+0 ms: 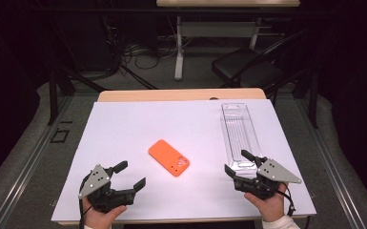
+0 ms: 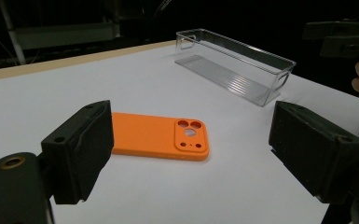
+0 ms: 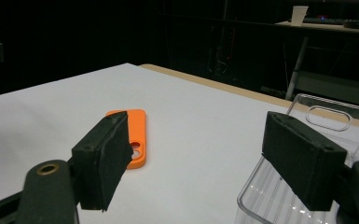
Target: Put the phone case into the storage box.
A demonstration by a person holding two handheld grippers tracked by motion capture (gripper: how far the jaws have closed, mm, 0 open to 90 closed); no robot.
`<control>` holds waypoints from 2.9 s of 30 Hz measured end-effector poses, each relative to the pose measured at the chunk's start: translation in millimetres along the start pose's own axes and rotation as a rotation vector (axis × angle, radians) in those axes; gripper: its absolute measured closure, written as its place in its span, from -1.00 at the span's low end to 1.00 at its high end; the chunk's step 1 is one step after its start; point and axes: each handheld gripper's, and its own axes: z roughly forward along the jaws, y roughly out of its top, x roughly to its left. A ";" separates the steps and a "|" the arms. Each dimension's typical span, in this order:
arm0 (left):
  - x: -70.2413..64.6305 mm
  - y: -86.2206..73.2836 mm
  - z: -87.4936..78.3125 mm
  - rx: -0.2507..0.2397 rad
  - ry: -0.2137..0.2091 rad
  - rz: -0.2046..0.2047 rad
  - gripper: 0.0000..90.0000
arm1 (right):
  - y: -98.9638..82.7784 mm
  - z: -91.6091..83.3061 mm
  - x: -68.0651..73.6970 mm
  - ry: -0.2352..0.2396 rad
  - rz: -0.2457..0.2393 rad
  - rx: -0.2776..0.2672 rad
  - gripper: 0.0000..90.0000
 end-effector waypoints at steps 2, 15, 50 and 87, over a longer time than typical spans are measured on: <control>1.7 -0.1 1.3 0.006 0.001 -0.008 -0.68 | -0.5 0.3 -0.8 0.001 0.010 0.003 -0.49; 6.9 1.8 5.6 0.020 0.013 -0.038 -0.62 | 1.3 0.4 -4.6 -0.002 0.010 -0.002 -0.48; 21.4 27.6 74.8 0.209 0.086 -0.092 0.48 | -0.4 7.0 -5.4 -0.025 -0.007 0.000 -0.46; 35.0 34.7 146.9 0.251 0.072 -0.169 1.00 | -8.3 16.5 11.0 0.049 -0.067 0.038 -0.47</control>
